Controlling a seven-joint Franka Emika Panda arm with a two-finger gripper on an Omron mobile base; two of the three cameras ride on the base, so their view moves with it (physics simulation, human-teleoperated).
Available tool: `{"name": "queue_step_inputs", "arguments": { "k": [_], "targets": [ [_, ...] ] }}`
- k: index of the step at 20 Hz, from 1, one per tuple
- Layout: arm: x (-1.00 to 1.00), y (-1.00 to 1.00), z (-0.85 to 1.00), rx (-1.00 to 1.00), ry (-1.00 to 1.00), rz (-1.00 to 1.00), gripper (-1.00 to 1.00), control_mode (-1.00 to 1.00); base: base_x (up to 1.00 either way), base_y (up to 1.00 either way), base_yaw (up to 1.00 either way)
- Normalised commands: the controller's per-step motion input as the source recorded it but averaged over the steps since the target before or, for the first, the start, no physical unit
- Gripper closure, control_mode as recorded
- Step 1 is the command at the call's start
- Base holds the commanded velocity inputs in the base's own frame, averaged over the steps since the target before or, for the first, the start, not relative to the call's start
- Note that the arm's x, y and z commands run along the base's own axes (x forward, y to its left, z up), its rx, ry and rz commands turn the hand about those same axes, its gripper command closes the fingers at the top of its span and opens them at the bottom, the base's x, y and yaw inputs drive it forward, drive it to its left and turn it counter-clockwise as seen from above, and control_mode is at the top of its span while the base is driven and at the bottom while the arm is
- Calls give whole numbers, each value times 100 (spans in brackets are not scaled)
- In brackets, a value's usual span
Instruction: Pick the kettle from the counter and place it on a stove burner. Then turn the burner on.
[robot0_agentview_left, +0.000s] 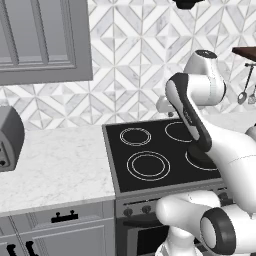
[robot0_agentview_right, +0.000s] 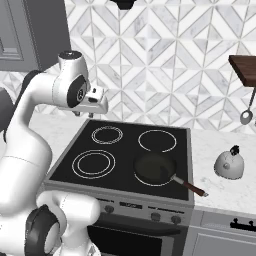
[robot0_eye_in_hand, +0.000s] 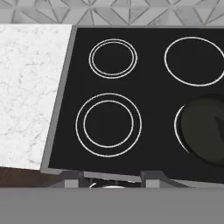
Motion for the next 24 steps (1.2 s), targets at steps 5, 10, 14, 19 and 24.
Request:
{"name": "queue_step_inputs", "arguments": {
  "k": [5, 10, 14, 19, 24],
  "targets": [
    [-15, -26, 0, 2, -6, -1, -100, -100, 0, 0, 0],
    [-20, -61, -7, 5, -4, -3, -100, -100, 0, 0, 0],
    [-17, -63, -19, 4, -8, -1, -100, -100, 0, 0, 0],
    [-7, -78, -33, 0, -7, -10, -100, -100, 0, 0, 0],
    [0, -77, -31, 0, -3, -14, -100, -100, 0, 0, 0]
  ]
}}
